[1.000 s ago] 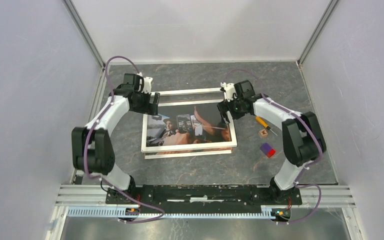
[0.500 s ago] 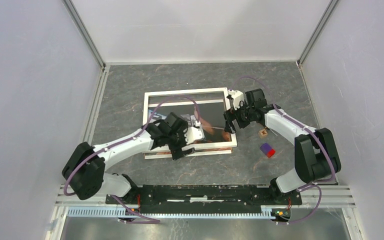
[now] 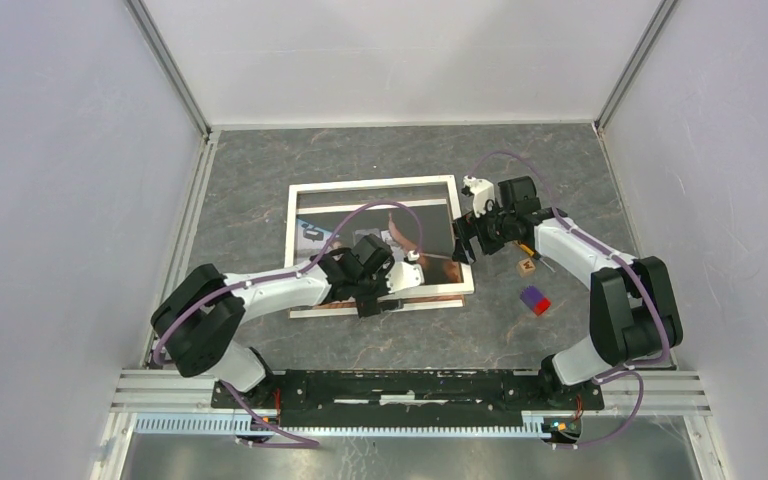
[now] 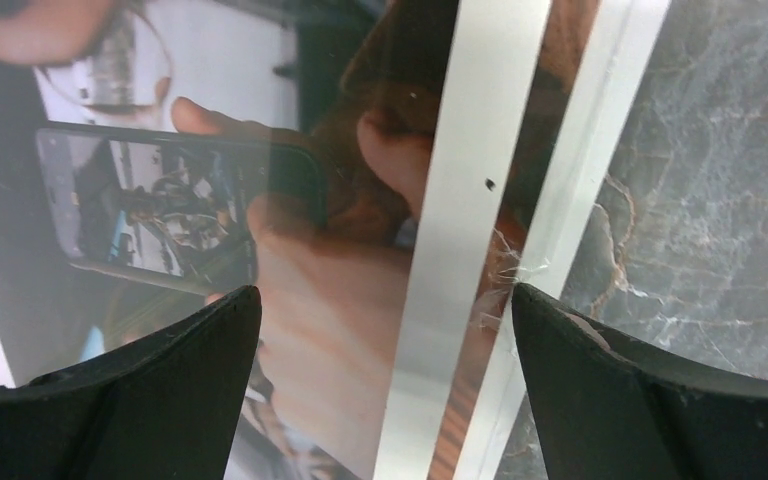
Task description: Take the photo out of the frame
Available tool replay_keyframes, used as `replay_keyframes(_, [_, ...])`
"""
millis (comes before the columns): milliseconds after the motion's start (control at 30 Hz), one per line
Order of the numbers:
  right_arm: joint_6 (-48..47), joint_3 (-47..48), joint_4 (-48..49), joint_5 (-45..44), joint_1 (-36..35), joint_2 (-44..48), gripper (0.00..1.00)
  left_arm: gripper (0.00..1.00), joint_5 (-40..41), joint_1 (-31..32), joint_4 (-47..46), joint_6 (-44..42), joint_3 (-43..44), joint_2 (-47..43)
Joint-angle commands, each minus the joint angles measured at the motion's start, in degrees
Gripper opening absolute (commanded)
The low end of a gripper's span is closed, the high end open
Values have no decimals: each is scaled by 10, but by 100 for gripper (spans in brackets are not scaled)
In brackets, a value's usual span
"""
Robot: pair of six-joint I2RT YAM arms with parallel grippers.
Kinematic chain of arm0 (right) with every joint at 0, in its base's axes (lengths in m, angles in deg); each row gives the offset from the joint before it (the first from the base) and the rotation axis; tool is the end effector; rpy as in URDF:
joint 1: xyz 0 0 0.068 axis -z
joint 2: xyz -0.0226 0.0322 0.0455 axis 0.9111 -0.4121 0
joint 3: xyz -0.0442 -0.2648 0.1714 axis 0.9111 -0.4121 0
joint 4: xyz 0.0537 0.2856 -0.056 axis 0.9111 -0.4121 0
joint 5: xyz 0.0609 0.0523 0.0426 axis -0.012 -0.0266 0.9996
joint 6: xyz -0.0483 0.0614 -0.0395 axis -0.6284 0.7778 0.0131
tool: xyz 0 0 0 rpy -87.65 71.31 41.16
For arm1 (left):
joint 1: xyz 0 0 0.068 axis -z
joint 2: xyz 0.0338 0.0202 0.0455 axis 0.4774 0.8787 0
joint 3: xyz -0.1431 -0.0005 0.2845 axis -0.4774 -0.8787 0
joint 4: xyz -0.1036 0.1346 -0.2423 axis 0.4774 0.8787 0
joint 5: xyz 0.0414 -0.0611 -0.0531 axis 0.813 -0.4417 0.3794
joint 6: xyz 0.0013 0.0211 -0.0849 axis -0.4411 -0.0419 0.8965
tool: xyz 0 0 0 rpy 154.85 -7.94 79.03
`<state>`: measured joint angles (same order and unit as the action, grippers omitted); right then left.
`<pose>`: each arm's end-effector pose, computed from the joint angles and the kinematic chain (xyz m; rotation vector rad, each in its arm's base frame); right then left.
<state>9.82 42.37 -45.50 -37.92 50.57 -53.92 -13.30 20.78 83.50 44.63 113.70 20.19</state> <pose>0.3322 0.1238 0.1942 -0.6594 2.4211 0.6141 0.2181 -0.2514 0.1556 1.6830 1.9555 -0.0869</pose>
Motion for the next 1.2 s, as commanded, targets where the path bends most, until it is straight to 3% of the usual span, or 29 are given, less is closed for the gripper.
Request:
replay_keyframes(0, [7, 1, 9, 15, 8, 1, 98, 100, 58, 2, -54, -29, 15, 28])
replay_keyframes(567, [1, -27, 1, 51, 10, 16, 98, 100, 76, -38, -62, -18, 58, 62])
replay_keyframes(700, [-3, -51, 2, 102, 11, 26, 98, 100, 46, -51, -52, 2, 54, 30])
replay_keyframes(867, [-10, -89, -1, 170, 12, 42, 97, 100, -50, -48, -37, 6, 13, -64])
replay_keyframes(1033, [19, -138, 33, 228, 13, 53, 91, 100, -79, -2, -26, 13, -23, -109])
replay_keyframes(1167, [23, -165, 37, 238, 12, 61, 88, 91, -66, 51, -36, 43, -23, -82])
